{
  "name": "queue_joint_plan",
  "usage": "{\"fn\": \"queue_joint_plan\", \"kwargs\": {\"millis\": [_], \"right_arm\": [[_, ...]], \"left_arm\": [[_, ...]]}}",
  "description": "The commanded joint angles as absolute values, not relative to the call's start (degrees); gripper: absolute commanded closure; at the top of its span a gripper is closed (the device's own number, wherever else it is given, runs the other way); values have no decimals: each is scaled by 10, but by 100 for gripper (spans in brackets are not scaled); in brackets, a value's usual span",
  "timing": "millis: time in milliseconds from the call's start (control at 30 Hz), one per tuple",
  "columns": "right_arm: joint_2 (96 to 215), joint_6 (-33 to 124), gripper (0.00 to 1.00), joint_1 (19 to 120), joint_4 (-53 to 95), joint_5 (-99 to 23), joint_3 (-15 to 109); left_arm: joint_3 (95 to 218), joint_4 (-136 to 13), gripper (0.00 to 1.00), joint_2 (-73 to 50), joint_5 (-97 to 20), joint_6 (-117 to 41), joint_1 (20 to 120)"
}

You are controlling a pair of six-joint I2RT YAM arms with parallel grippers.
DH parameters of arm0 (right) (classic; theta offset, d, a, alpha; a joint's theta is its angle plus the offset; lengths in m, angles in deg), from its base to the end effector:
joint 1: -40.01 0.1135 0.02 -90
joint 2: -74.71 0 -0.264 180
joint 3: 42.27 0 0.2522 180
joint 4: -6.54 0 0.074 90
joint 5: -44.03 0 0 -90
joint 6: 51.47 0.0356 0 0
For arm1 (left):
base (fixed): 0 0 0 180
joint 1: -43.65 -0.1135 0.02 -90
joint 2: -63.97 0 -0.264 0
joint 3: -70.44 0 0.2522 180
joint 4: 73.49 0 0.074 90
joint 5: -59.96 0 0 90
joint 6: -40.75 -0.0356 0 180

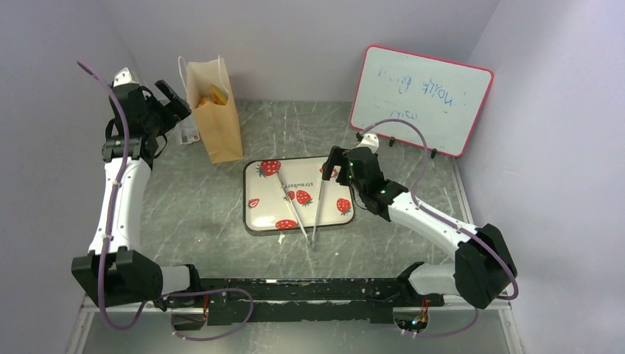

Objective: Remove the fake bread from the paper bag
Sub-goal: Move the paper bag to the center of the board.

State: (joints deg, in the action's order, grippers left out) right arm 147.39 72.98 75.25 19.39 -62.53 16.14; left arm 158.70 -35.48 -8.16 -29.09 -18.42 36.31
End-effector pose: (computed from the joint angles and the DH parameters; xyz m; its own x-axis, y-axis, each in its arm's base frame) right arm 0.2362 0.1545 0.2541 -0.5027 0.3088 -0.8075 -0.0746 0.9151 0.3964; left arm 0.2806 0.0367 0.3940 -0.2441 -0.5481 -0.8000 -0.3122 0.8255 -0.4703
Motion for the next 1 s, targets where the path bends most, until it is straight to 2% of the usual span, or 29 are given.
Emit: {"fn": "queue_joint_plan", "kwargs": {"millis": [0, 400, 667, 867, 967], "right_arm": [[1491, 722, 7, 784, 246, -689, 189], [1530, 718, 6, 850, 276, -733, 209], [1557, 704, 6, 892, 299, -743, 228], [1584, 697, 5, 938, 308, -758, 232], [1592, 694, 0, 952, 304, -757, 226]], "left_arm": [[1641, -338, 1, -120, -270, -205, 364], [1704, -371, 1, -227, -278, -201, 368], [1771, -362, 1, -305, -232, -225, 400], [1788, -366, 8, -348, -205, -235, 420], [1792, -367, 12, -368, -190, -240, 427]]}}
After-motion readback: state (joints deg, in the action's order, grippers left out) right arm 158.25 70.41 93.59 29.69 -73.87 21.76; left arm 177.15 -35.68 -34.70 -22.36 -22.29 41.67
